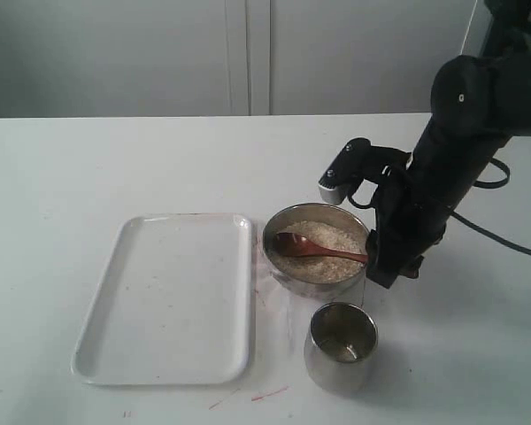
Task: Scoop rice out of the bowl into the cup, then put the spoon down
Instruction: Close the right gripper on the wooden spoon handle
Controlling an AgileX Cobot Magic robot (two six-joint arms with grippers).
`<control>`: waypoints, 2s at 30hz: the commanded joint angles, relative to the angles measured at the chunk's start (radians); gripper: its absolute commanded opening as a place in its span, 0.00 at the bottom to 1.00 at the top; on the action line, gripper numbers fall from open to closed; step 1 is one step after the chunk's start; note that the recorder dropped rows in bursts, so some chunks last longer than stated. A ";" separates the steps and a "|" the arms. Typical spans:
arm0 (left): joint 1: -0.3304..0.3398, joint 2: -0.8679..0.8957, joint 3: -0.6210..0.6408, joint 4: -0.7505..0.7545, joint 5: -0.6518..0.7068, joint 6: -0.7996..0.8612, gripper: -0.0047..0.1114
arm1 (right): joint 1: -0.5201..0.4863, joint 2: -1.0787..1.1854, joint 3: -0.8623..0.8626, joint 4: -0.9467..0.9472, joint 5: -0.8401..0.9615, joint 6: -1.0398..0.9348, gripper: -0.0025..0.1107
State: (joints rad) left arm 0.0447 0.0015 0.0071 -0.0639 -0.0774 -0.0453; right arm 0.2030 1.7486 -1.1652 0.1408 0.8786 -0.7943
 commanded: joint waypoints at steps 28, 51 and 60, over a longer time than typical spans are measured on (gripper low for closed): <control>-0.001 -0.001 -0.007 -0.003 -0.004 -0.004 0.16 | -0.004 0.001 0.002 0.001 -0.014 0.017 0.44; -0.001 -0.001 -0.007 -0.003 -0.004 -0.004 0.16 | -0.004 0.038 0.002 0.009 -0.038 0.058 0.44; -0.001 -0.001 -0.007 -0.003 -0.004 -0.004 0.16 | -0.004 0.038 0.002 0.026 -0.031 0.058 0.36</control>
State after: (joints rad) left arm 0.0447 0.0015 0.0071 -0.0639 -0.0774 -0.0453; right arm 0.2030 1.7868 -1.1652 0.1578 0.8500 -0.7433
